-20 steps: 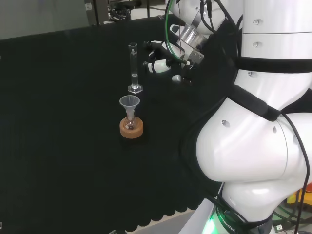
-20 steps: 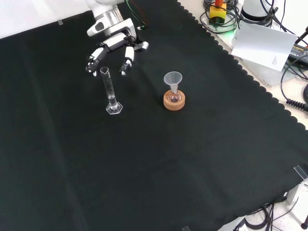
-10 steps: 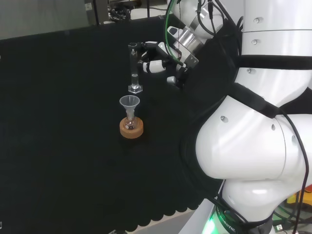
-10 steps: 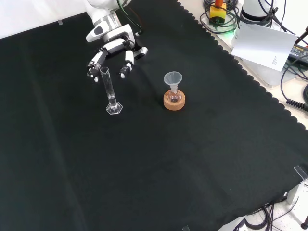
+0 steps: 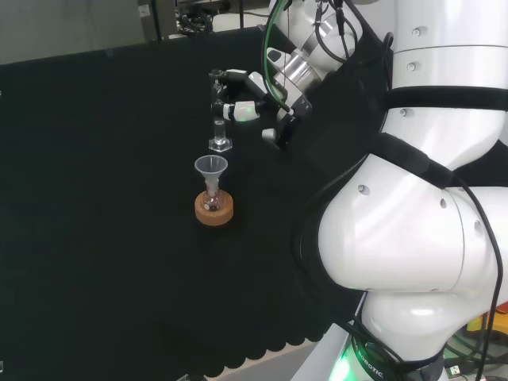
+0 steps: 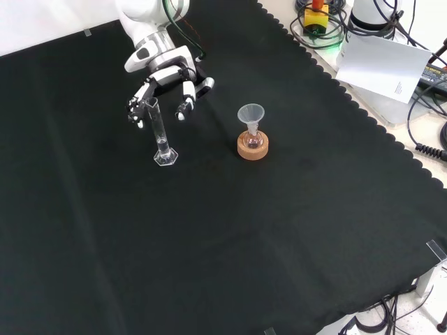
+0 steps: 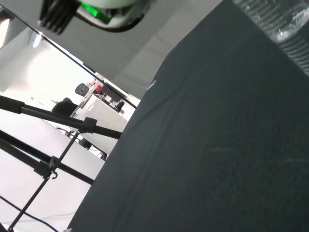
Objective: Pick up the graduated cylinder.
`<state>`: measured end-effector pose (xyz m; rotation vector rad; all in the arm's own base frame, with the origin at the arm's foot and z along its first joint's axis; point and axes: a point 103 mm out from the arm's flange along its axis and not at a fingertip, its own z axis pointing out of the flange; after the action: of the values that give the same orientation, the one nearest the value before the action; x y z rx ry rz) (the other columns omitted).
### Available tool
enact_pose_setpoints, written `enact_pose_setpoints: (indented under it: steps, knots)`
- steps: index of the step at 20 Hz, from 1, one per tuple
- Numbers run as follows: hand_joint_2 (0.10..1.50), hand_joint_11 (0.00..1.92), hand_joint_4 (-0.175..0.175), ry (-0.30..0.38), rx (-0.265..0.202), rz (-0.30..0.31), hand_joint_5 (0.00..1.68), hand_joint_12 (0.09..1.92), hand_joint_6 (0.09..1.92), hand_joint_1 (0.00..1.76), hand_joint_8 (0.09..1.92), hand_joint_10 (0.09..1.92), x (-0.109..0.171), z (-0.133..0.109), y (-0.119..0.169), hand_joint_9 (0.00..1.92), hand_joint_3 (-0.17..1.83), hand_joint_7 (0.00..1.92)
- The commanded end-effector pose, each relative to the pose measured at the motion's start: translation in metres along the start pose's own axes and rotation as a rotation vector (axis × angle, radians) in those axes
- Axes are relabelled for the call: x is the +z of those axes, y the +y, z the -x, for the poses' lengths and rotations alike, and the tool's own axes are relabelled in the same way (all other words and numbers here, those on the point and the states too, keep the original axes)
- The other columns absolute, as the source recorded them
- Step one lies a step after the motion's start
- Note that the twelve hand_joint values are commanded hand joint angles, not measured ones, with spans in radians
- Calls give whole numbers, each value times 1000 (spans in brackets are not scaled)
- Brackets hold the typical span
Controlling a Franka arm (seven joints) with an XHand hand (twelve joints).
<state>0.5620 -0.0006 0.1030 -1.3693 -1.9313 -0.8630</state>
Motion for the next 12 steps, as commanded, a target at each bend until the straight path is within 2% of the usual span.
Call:
enact_pose_setpoints:
  steps: [1,8,12]
  knots:
    - [656,324,-52,52,21,27,519,1327,87,929,640,560,7,8,2,632,595,439]
    - [649,368,-51,64,26,24,542,1309,87,950,637,555,21,15,6,644,602,452]
    - [646,393,-46,82,14,34,579,1299,87,977,635,555,25,16,8,661,606,458]
